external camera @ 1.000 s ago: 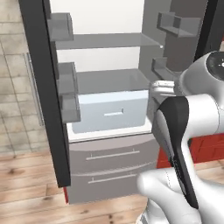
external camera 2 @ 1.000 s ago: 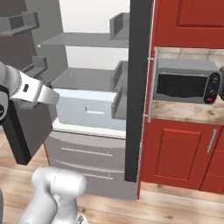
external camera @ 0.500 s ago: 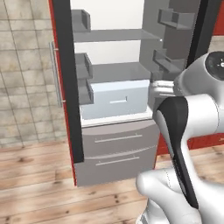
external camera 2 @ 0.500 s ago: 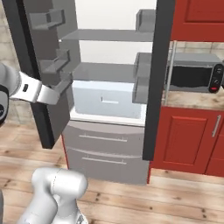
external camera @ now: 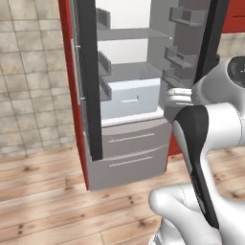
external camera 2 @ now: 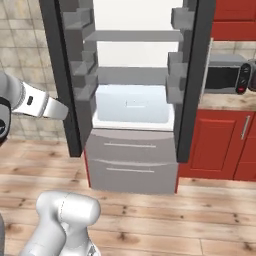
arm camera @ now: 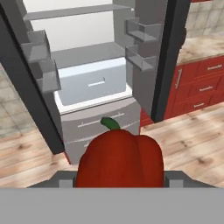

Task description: Gather the bell pepper and cucumber from the fridge and place them on a tray on the dining counter. Then gather the chicken drumstick and steak from the fridge and place them on the other tray.

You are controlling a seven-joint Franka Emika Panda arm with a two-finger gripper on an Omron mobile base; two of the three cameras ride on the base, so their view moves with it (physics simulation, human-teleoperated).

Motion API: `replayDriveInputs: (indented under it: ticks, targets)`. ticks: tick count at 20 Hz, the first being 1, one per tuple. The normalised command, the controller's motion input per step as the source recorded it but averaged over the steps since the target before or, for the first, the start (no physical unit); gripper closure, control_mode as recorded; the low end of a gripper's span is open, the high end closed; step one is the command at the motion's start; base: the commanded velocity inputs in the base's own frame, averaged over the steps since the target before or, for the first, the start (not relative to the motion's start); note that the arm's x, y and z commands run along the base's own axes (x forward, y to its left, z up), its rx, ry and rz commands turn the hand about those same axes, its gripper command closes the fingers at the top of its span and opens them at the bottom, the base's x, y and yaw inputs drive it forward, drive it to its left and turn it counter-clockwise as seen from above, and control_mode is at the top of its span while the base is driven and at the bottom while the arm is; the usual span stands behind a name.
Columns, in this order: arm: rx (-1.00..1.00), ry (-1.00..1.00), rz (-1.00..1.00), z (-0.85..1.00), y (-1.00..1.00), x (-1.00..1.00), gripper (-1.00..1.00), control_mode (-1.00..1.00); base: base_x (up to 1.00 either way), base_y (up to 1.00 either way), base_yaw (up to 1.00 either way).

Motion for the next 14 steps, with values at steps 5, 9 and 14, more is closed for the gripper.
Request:
replayDriveInputs:
  ticks: [5, 9, 14]
  targets:
    - [0.0, 0.0, 0.0, 0.0, 0.0, 0.0, 1.0, 1.0, -0.57, 0.64, -0.23]
    - [0.0, 0.0, 0.0, 0.0, 0.0, 0.0, 1.0, 1.0, -0.82, 0.34, -0.19]
    - [0.0, 0.0, 0.0, 0.0, 0.0, 0.0, 1.0, 1.0, -0.94, 0.22, -0.17]
